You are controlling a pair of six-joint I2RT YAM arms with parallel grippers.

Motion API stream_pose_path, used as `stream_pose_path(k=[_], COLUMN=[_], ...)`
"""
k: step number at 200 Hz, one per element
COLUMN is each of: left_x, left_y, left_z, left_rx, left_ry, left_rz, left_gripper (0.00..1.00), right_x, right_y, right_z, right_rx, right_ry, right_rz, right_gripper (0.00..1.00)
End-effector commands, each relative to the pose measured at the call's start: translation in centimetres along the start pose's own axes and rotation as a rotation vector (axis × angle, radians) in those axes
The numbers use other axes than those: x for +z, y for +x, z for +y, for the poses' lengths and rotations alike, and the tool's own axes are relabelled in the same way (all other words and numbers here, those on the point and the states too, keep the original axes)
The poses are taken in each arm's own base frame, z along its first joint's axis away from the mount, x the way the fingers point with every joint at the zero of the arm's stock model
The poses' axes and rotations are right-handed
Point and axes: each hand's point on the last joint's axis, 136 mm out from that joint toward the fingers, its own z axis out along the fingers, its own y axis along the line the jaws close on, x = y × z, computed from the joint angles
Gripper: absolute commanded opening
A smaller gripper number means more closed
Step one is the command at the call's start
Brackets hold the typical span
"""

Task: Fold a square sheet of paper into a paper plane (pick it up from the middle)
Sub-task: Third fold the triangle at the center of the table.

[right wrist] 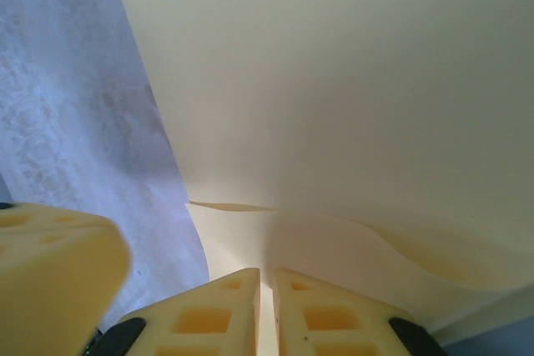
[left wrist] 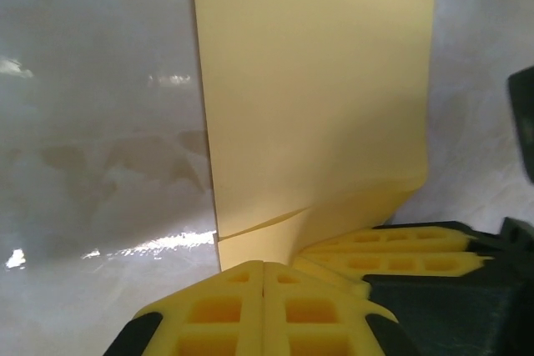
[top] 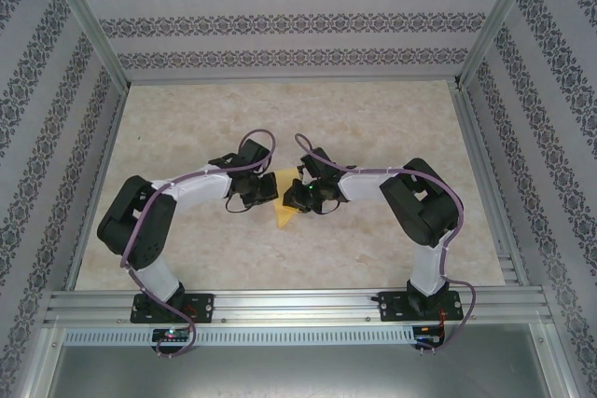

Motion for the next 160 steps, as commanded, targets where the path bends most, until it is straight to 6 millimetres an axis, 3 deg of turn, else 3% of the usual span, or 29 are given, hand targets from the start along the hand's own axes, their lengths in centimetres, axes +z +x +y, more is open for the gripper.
stream_pose_path(k=[1,54,105,136,160], left_x=[0.9,2.4,3.6,3.8,4.0], left_y=[0.4,1.0,2.0,2.3,2.4], left_z=[-0.9,0.0,2.4,3.0,3.0], left_rx=[0.03,0.028,0.014,0.016,0.02], left_ry=[0.027,-0.005,-0.096,-0.115,-0.117], left_rz=[0.014,0.044,0.067,0.065,0.064], left_gripper=[0.02,0.01,0.0,0.0,0.0], right_x=[1.1,0.7,-1.5,-3.0,-3.0], right_y=[1.2,0.8,0.0,1.2,2.6], right_z=[-4.4,-3.5,2.2,3.0,2.6], right_rx=[0.05,0.034,-0.085,-0.134,-0.143], right_ry=[0.134,0.095,-0.139,-0.186,-0.182], right_rz=[0.022,0.003,-0.064,-0.081,-0.066], right_gripper=[0.13,0.12,0.14,0.15,0.14])
